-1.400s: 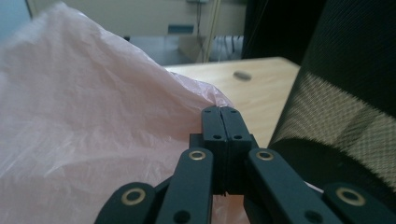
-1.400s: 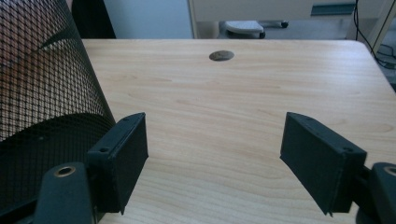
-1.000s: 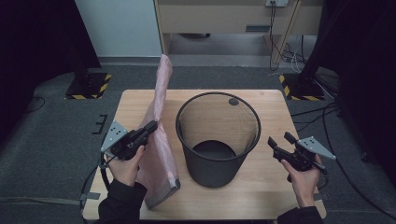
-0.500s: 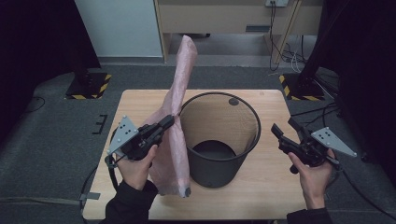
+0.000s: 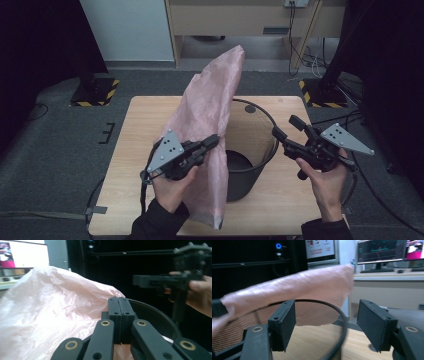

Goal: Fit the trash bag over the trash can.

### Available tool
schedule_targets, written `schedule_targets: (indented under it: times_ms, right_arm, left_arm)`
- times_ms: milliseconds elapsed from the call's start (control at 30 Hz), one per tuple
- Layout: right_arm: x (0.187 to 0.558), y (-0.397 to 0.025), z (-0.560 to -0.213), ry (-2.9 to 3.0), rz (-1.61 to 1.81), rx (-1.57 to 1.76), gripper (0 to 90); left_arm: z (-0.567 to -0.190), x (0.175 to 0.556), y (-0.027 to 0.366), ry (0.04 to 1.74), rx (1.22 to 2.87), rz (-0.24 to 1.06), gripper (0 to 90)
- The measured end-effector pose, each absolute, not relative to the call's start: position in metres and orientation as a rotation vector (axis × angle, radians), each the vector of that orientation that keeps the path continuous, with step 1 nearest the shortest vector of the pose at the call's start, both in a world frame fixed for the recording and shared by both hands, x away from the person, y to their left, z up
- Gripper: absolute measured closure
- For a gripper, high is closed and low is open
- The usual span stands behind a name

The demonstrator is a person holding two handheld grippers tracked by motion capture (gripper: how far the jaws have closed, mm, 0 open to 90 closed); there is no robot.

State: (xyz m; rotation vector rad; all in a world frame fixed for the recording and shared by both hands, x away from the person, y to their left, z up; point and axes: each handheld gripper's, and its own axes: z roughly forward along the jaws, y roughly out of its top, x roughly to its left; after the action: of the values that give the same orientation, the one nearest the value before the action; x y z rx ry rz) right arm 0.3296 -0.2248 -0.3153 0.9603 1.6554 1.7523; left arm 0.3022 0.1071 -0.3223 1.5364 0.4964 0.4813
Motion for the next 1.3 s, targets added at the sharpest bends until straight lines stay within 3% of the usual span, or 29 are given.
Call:
schedule_targets:
  times_ms: [733, 900, 1133, 1233, 1300]
  right_arm:
    - [0.332, -0.186, -0.313, 1.885, 1.774, 0.95, 29.4]
    - [0.334, -0.181, -0.316, 1.928, 1.777, 0.959, 42.5]
    - [0.335, -0.181, -0.321, 1.968, 1.771, 0.968, 80.5]
    - [0.335, -0.184, -0.323, 1.975, 1.761, 0.953, 89.4]
    - [0.334, -0.186, -0.325, 1.972, 1.755, 0.947, 90.0]
  left_arm:
    - [-0.34, 0.279, 0.06, 0.371, 1.633, 0.405, 89.9]
    - [-0.34, 0.281, 0.06, 0.367, 1.633, 0.384, 89.8]
    - [-0.341, 0.282, 0.063, 0.367, 1.624, 0.369, 88.9]
    - [-0.34, 0.282, 0.069, 0.383, 1.604, 0.349, 82.4]
    - [-0.338, 0.281, 0.077, 0.422, 1.591, 0.391, 70.9]
